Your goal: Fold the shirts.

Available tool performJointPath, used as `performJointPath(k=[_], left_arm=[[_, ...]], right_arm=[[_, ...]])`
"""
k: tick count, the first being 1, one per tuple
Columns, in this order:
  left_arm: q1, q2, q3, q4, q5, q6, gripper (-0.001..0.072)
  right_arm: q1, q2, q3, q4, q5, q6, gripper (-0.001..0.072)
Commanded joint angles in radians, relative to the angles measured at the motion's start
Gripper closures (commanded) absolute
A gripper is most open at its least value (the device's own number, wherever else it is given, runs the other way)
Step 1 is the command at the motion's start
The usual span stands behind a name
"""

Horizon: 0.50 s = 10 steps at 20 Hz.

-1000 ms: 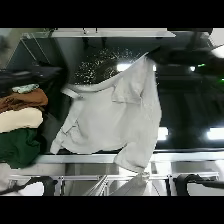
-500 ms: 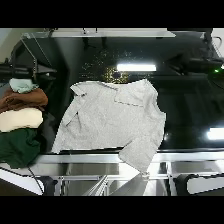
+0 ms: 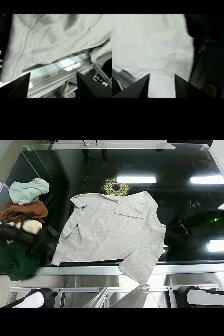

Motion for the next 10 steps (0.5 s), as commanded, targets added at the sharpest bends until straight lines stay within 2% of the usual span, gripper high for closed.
performJointPath(k=[1, 5, 7, 10], left_arm=[[0.003, 0.074, -0.217, 0.088, 0.166, -0.006, 0.0109], [0.002, -0.009, -0.166, 0.202, 0.164, -0.037, 0.0111], [0.001, -0.058, -0.118, 0.205, 0.126, -0.038, 0.011], [0.001, -0.084, -0.027, 0.161, 0.047, -0.026, 0.0111]], right_arm=[[-0.022, 0.013, -0.11, -0.055, -0.101, 0.013, 0.0348], [-0.029, 0.013, -0.114, -0.143, -0.1, 0.026, 0.0348], [-0.043, 0.013, -0.113, -0.196, -0.103, 0.06, 0.0348], [-0.076, 0.013, -0.113, -0.193, -0.105, 0.061, 0.0348]])
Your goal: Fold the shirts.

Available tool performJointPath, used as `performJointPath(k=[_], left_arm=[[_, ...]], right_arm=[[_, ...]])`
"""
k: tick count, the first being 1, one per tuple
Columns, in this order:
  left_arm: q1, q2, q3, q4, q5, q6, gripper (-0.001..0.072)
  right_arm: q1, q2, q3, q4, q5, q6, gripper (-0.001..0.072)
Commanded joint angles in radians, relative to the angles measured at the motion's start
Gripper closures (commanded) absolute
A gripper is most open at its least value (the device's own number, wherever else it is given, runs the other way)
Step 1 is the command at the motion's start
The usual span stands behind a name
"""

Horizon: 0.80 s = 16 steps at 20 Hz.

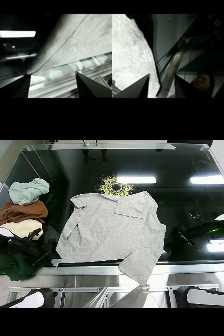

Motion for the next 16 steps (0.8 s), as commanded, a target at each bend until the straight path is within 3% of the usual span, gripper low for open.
performJointPath(k=[1, 5, 6, 7, 8, 11, 13, 15, 16], left_arm=[[0.0, -0.026, 0.093, -0.001, -0.063, 0.007, 0.0111], [0.0, 0.002, 0.113, -0.005, -0.061, 0.016, 0.0111], [0.0, 0.002, 0.111, -0.002, -0.07, 0.016, 0.0111], [0.0, 0.002, 0.106, -0.002, -0.069, 0.017, 0.0111], [0.0, 0.002, 0.093, -0.002, -0.057, 0.024, 0.0111], [0.0, 0.001, 0.023, -0.001, 0.025, 0.035, 0.0112], [0.0, 0.001, -0.019, -0.002, 0.092, 0.052, 0.012], [0.0, 0.001, -0.027, -0.002, 0.123, 0.076, 0.0332], [0.0, 0.001, -0.025, -0.002, 0.132, 0.079, 0.0357]], right_arm=[[-0.036, 0.0, -0.004, -0.049, -0.021, 0.017, 0.0348], [-0.025, -0.011, -0.025, 0.006, -0.021, -0.023, 0.0345], [-0.01, -0.018, -0.041, 0.043, -0.021, -0.044, 0.0306], [0.006, -0.026, -0.058, 0.069, -0.022, -0.064, 0.0193], [0.027, -0.031, -0.075, 0.082, -0.032, -0.07, 0.0169], [0.097, -0.053, -0.091, 0.108, -0.043, -0.075, 0.0176], [0.154, -0.066, -0.091, 0.156, -0.043, -0.103, 0.0229], [0.207, -0.082, -0.091, 0.211, -0.046, -0.127, 0.023], [0.227, -0.09, -0.091, 0.222, -0.047, -0.126, 0.023]])
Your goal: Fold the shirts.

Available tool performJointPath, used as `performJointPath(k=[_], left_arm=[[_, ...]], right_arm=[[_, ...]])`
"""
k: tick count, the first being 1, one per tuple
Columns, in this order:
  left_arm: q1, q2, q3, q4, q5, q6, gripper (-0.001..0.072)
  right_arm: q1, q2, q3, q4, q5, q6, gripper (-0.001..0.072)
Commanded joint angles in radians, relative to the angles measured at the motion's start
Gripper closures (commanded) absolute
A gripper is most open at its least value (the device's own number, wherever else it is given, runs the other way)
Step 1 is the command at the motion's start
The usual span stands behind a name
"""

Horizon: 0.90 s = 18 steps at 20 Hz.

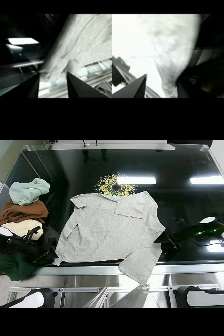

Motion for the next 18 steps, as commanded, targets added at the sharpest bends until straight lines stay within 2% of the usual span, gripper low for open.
performJointPath(k=[1, 2, 3, 4, 5, 6, 10, 11, 12, 14, 16, 18], left_arm=[[-0.001, 0.0, -0.013, 0.004, 0.087, 0.027, 0.0357], [-0.001, 0.0, -0.001, 0.001, 0.093, 0.027, 0.036], [-0.001, 0.0, 0.011, 0.0, 0.091, 0.028, 0.0503], [-0.001, 0.0, 0.026, 0.0, 0.086, 0.04, 0.0687], [-0.001, 0.0, 0.037, -0.005, 0.082, 0.043, 0.068], [-0.001, 0.0, 0.046, -0.004, 0.077, 0.043, 0.068], [-0.001, 0.0, 0.05, -0.002, 0.042, 0.048, 0.068], [-0.001, 0.0, 0.05, -0.003, 0.021, 0.049, 0.0603], [-0.001, 0.0, 0.053, -0.004, -0.015, 0.049, 0.0355], [-0.001, 0.0, 0.08, -0.005, -0.101, 0.045, -0.0013], [0.0, 0.0, 0.134, -0.003, -0.179, 0.065, -0.0003], [0.002, -0.009, 0.185, 0.026, -0.176, 0.146, 0.0014]], right_arm=[[0.076, -0.026, -0.003, 0.072, -0.083, -0.026, 0.023], [0.08, -0.029, -0.003, 0.073, -0.084, -0.027, 0.0235], [0.078, -0.028, -0.002, 0.076, -0.081, -0.027, 0.0242], [0.077, -0.028, -0.002, 0.082, -0.076, -0.036, 0.0384], [0.077, -0.028, -0.002, 0.09, -0.074, -0.051, 0.0659], [0.078, -0.028, -0.002, 0.101, -0.073, -0.062, 0.0689], [0.078, -0.028, -0.001, 0.13, -0.072, -0.09, 0.0692], [0.078, -0.028, -0.002, 0.13, -0.072, -0.09, 0.0692], [0.078, -0.028, -0.002, 0.13, -0.071, -0.09, 0.0693], [0.078, -0.028, -0.002, 0.13, -0.071, -0.09, 0.0692], [0.078, -0.028, -0.002, 0.13, -0.071, -0.094, 0.0692], [0.078, -0.028, -0.002, 0.129, -0.072, -0.097, 0.0692]])
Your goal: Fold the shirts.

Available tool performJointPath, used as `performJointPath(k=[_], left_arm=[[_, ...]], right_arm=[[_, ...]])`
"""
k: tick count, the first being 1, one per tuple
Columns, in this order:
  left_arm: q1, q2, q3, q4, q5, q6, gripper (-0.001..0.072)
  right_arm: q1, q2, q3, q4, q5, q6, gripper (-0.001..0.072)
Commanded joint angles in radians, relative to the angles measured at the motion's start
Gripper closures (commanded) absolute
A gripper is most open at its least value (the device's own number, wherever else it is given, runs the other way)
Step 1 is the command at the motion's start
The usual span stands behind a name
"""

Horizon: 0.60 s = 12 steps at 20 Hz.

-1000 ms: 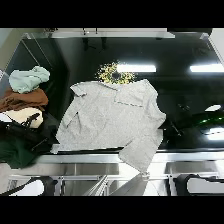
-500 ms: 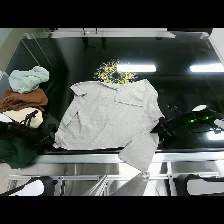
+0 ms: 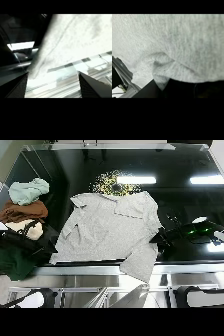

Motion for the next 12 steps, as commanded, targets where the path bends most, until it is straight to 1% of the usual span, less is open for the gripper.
performJointPath(k=[1, 3, 6, 8, 12], left_arm=[[0.004, -0.026, 0.092, 0.047, -0.07, 0.079, 0.0013], [0.036, -0.079, 0.162, 0.013, -0.109, 0.102, 0.0013], [0.069, -0.175, 0.19, 0.019, -0.113, 0.114, 0.0013], [0.07, -0.249, 0.19, -0.047, -0.107, 0.161, 0.0013], [0.042, -0.37, 0.19, -0.061, -0.089, 0.168, 0.0014]], right_arm=[[0.001, 0.0, 0.0, 0.006, 0.004, -0.006, 0.0692], [0.001, 0.0, 0.0, 0.006, 0.004, -0.006, 0.0692], [0.002, 0.0, 0.0, 0.01, 0.003, -0.006, 0.0692], [0.002, 0.0, 0.0, 0.01, 0.003, -0.006, 0.0692], [0.002, 0.0, 0.001, 0.01, 0.0, -0.006, 0.0692]])
